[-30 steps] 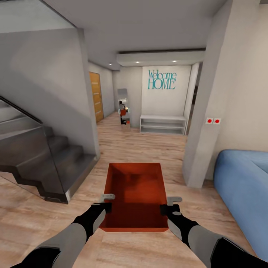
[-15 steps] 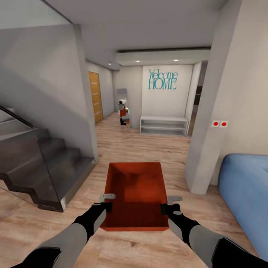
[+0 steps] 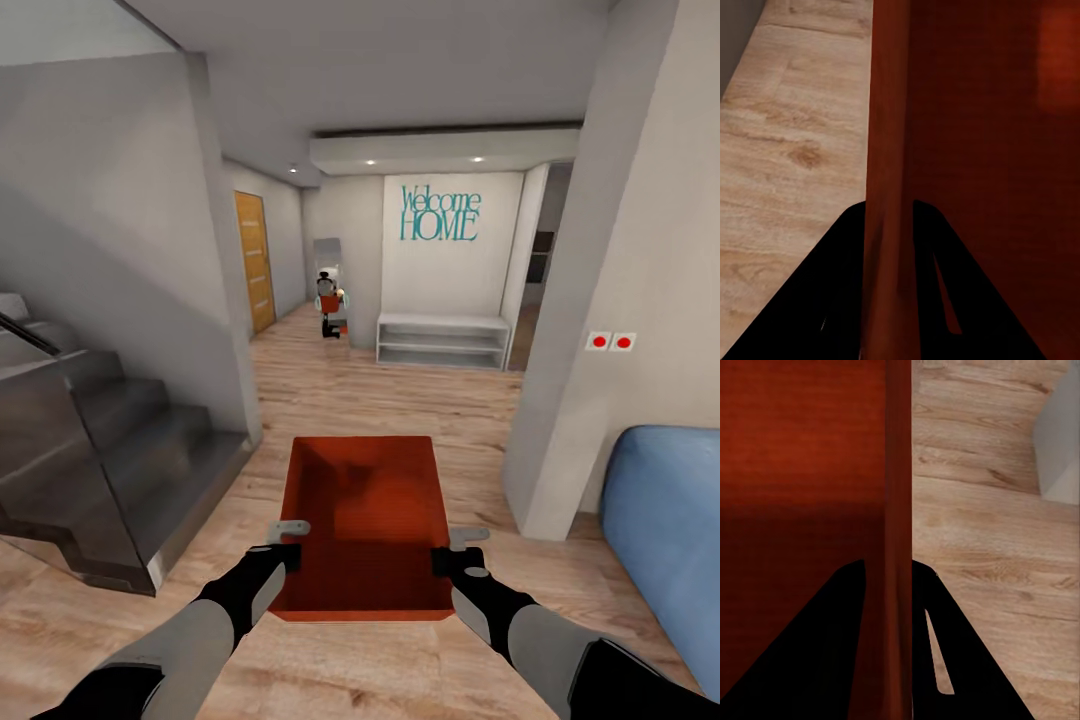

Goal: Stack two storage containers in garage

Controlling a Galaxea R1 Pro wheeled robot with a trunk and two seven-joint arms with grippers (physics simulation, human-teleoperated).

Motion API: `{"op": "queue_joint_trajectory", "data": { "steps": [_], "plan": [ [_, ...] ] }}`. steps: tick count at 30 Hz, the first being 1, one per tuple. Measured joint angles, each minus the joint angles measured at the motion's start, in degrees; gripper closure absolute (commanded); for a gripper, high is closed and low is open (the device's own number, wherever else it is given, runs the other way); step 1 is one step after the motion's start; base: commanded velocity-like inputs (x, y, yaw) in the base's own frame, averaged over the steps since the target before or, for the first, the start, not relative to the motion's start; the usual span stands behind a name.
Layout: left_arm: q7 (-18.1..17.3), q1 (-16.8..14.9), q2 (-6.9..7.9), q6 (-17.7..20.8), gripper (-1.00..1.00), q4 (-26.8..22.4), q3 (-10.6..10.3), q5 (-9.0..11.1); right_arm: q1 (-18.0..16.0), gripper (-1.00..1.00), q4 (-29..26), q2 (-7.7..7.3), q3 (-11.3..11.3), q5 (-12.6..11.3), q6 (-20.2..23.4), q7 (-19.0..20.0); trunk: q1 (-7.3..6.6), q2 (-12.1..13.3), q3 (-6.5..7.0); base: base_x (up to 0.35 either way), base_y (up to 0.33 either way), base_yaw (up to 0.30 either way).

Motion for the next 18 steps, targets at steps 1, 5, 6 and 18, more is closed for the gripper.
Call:
{"op": "queue_joint_trajectory", "data": {
  "steps": [1, 5, 6, 18],
  "plan": [
    [0.0, 0.0, 0.0, 0.0, 1.0, 0.0, 0.0, 0.0, 0.0, 1.0, 0.0, 0.0, 0.0, -0.01, 0.0, 0.0, 0.0, 0.0, 0.0, 0.323, 0.0, 0.0],
    [0.0, 0.0, 0.0, 0.0, 1.0, 0.0, 0.0, 0.0, 0.0, 1.0, 0.0, 0.0, -0.01, 0.01, 0.0, 0.0, 0.0, 0.0, 0.0, 0.323, 0.0, 0.0],
    [-0.02, 0.0, 0.01, 0.0, 1.0, 0.0, 0.02, -0.01, -0.02, 1.0, 0.02, 0.02, -0.01, 0.03, 0.0, 0.0, 0.0, 0.0, 0.0, 0.323, 0.0, 0.0],
    [-0.01, 0.0, 0.01, 0.0, 1.0, 0.0, 0.0, 0.01, 0.0, 1.0, 0.0, 0.0, -0.03, 0.04, 0.0, 0.0, 0.0, 0.0, 0.0, 0.323, 0.0, 0.0]
  ]
}}
